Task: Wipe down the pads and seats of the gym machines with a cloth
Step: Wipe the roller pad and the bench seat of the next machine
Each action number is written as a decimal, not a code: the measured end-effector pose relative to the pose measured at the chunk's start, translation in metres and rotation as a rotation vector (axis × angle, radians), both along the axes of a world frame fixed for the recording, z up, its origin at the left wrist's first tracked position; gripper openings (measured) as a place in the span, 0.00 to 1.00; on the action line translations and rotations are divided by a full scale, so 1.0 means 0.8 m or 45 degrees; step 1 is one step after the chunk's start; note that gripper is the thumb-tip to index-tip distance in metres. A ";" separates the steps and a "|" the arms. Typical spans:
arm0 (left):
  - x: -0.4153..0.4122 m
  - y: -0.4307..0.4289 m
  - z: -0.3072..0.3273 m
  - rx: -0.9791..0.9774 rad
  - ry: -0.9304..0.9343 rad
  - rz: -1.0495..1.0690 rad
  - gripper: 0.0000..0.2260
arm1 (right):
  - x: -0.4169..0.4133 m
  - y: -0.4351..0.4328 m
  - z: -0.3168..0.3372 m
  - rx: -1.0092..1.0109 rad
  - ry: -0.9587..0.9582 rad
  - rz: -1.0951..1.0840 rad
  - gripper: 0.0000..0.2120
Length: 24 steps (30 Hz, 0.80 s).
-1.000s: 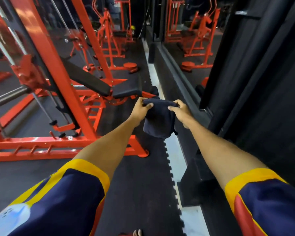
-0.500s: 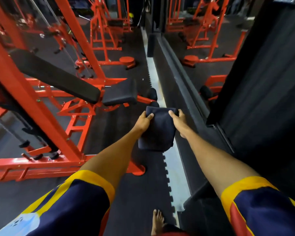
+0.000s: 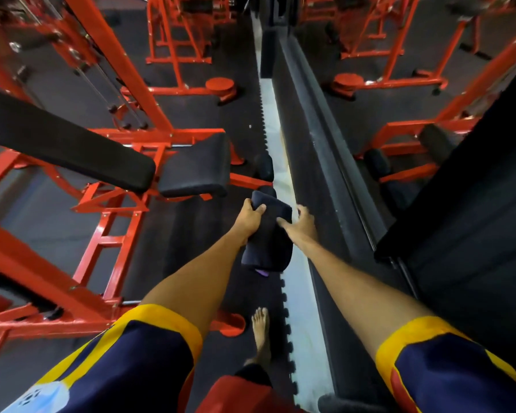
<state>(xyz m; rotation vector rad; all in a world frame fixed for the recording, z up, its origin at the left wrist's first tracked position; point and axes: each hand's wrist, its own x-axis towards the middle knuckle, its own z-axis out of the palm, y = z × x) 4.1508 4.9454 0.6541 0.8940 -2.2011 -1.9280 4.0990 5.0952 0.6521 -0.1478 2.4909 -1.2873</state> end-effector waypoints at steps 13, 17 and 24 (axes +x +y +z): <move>-0.255 -0.070 -0.063 0.480 -0.157 0.133 0.19 | -0.230 -0.100 -0.071 -0.464 -0.685 0.029 0.40; -0.328 -0.096 -0.080 0.498 -0.260 0.141 0.21 | -0.302 -0.128 -0.096 -0.423 -0.618 0.074 0.42; -0.433 -0.123 -0.158 0.565 -0.477 0.253 0.22 | -0.396 -0.171 -0.184 -0.280 -0.495 0.056 0.43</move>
